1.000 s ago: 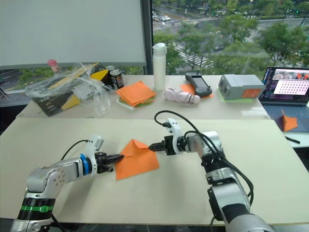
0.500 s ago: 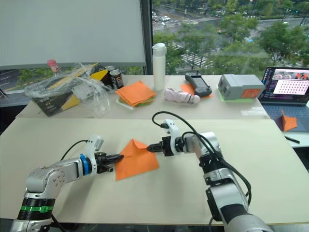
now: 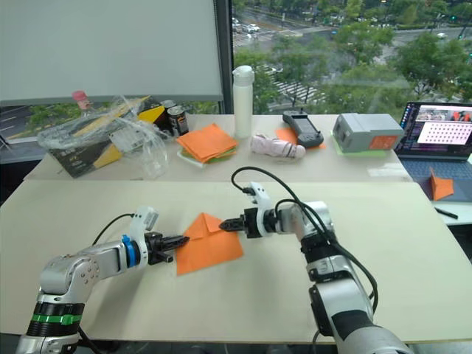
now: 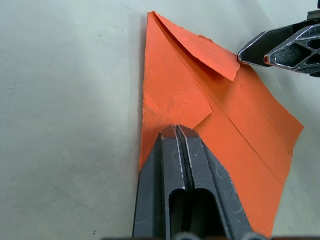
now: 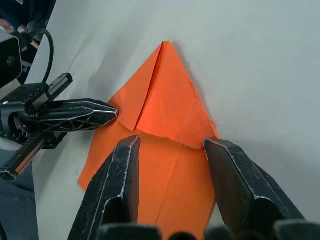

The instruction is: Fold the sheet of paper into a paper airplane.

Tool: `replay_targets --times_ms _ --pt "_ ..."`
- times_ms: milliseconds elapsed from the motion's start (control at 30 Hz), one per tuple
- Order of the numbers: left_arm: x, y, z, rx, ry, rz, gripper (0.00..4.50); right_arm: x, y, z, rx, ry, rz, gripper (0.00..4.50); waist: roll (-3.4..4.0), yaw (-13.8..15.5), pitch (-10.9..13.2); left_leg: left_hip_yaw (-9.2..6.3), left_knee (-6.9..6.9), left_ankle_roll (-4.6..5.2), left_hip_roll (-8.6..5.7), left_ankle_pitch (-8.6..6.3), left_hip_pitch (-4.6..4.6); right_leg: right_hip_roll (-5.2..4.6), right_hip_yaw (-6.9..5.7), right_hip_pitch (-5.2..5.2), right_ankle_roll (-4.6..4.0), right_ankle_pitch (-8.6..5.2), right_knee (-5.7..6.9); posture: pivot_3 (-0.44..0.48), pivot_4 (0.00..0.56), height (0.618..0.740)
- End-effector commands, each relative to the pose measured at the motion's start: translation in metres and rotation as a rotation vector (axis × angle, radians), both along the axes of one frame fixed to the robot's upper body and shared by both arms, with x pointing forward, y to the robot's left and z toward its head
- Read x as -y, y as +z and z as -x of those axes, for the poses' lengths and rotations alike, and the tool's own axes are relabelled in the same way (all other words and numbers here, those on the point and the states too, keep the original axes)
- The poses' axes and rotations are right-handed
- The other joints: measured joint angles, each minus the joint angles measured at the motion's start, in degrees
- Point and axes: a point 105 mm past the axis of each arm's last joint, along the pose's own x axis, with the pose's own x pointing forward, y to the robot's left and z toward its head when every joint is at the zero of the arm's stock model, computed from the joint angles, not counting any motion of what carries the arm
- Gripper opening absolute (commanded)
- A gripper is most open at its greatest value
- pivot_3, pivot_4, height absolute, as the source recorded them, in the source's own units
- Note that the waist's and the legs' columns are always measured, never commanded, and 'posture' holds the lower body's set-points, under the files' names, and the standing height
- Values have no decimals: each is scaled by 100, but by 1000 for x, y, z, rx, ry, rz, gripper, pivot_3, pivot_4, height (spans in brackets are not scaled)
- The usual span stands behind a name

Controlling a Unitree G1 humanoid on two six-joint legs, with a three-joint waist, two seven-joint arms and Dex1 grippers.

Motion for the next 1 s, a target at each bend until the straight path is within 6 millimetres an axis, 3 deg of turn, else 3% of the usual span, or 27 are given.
replay_targets --times_ms 33,633,667,800,1000 --pt "-2 -18 7 -83 16 -20 0 -3 14 -4 25 2 -35 2248 0 0 0 0 0 0 0 0 0 0 0 0 0 0 0 0 150 740" --pt "-2 -20 8 -84 15 -23 0 -7 16 -8 -31 -27 -71 2248 0 -3 0 1 0 0 0 0 -1 0 1 0 0 0 0 0 150 740" --pt "-2 -20 8 -84 16 -24 0 -6 16 -8 -31 -29 -71 1723 0 -3 0 1 0 0 0 0 0 0 1 0 0 0 0 0 150 740" --pt "-2 -20 9 -84 16 -23 0 -5 16 -9 -26 -38 -64 426 0 -4 0 1 0 0 0 0 -1 0 1 -1 0 0 1 0 150 740" --pt "-2 -20 9 -85 15 -23 0 0 17 -15 -22 -66 -60 426 0 -4 0 1 0 0 0 0 -1 0 0 -1 0 0 0 0 150 740"
